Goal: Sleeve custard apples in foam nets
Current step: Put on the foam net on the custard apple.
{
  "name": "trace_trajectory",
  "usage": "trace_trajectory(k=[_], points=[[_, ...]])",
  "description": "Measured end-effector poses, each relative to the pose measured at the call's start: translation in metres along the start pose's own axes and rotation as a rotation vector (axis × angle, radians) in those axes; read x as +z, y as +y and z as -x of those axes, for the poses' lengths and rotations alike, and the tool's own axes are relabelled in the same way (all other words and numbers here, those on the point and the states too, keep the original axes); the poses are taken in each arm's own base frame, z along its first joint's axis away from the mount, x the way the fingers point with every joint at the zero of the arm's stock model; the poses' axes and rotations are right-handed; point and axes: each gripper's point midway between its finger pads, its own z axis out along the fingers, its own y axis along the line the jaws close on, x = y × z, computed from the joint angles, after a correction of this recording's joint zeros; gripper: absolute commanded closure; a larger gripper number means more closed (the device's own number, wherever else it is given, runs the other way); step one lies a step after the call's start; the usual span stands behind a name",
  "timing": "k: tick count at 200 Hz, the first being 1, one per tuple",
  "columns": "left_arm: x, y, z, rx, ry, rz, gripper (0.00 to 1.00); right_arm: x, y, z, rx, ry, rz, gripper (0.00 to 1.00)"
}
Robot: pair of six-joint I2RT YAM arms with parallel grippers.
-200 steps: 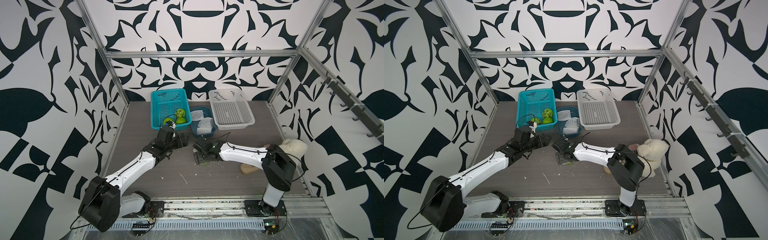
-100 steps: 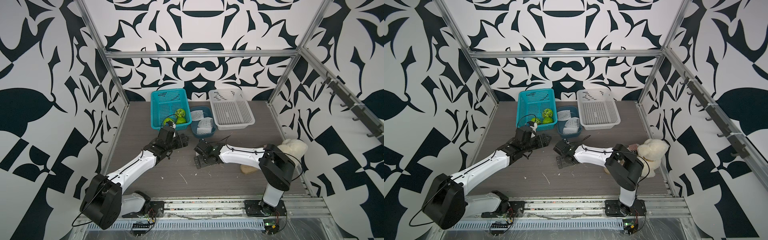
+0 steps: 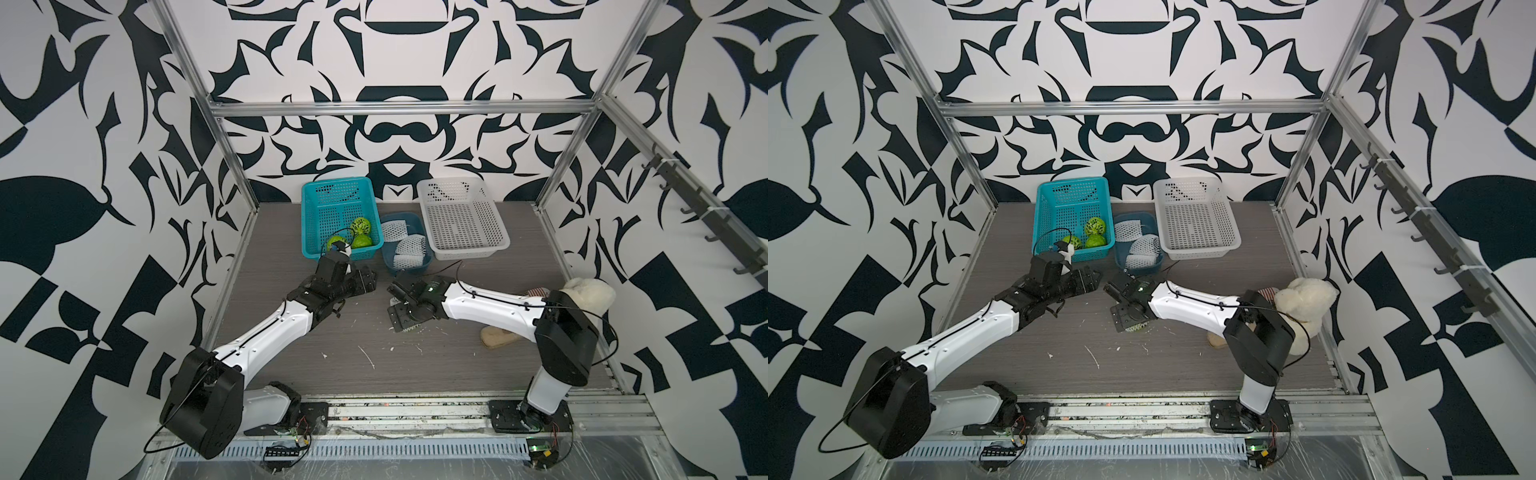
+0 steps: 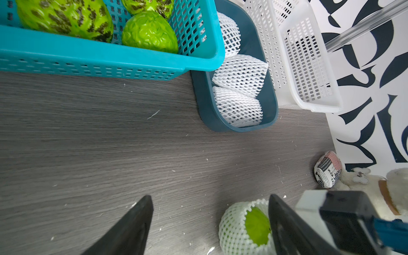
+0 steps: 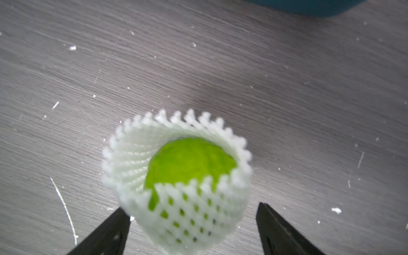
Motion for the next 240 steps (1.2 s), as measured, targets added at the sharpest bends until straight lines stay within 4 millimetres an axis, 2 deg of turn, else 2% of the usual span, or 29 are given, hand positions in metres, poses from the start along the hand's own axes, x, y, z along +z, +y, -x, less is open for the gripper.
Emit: trace_trajectory(k=[34,81,113,165,204,240], points=[[0.000,0.003,0.002,-0.002,-0.005,0.007,0.16,0.019,-0.001,-0.006,-0.037,0.043,-0.027,0.15],[0.000,0.005,0.003,0.000,-0.009,0.011,0.16,0.021,-0.001,-0.004,-0.047,0.033,-0.023,0.17],[0.000,0.006,0.004,0.001,-0.012,0.015,0.16,0.022,-0.002,-0.005,-0.038,0.034,-0.023,0.09],[-0.001,0.007,0.005,0.002,-0.015,0.020,0.16,0.034,-0.012,-0.039,0.010,0.118,-0.022,0.04],[-0.001,0.007,0.005,0.004,-0.014,0.019,0.16,0.025,-0.010,-0.036,0.027,0.104,-0.008,0.01],[-0.001,0.007,0.005,0.005,-0.014,0.019,0.16,0.006,-0.012,-0.032,0.026,0.091,-0.005,0.01]])
